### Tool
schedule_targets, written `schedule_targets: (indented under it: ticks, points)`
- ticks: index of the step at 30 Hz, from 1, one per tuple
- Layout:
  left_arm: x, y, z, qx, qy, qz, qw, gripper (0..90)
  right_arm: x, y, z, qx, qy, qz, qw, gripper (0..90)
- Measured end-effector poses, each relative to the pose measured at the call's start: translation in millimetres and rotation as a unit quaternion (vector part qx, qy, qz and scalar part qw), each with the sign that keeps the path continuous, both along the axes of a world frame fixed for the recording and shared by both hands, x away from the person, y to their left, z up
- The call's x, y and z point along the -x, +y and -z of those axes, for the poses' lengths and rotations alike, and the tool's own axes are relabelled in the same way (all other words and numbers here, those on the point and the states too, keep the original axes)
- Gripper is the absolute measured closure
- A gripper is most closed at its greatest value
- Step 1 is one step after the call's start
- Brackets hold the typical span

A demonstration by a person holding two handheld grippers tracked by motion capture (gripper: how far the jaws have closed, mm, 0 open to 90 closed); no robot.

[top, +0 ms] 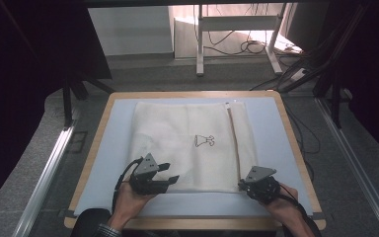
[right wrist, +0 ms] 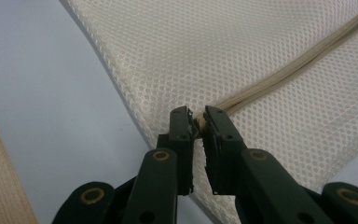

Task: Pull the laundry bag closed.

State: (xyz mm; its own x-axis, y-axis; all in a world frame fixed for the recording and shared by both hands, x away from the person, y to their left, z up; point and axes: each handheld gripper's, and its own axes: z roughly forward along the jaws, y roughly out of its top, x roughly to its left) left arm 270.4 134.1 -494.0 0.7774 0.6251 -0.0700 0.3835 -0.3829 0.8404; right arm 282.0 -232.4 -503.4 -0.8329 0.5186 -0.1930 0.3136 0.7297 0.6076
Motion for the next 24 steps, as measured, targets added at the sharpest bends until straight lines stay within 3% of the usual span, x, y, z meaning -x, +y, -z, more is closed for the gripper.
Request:
schedule_targets:
  ticks: [6, 15, 18, 24]
  points:
    - [-4.4, -15.8, 2.6, -0.01, -0.014, 0.016, 0.9997, 49.2, 0.7, 0.7, 0.1, 0.006, -0.004, -0.003, 1.0, 82.1]
    - [-9.0, -36.3, 5.6, -0.029, -0.019, 0.046, 0.9983, 58.8, 0.6, 0.4, 0.0, 0.004, -0.002, -0.002, 1.0, 82.4]
    - [-10.9, -46.0, 8.1, -0.03, -0.005, 0.059, 0.9978, 63.1, 0.4, 0.3, 0.1, 0.004, -0.001, -0.002, 1.0, 82.4]
    - [-11.5, -57.6, 6.7, -0.022, 0.001, 0.074, 0.997, 72.1, 0.5, 0.3, 0.2, 0.003, -0.001, -0.002, 1.0, 82.4]
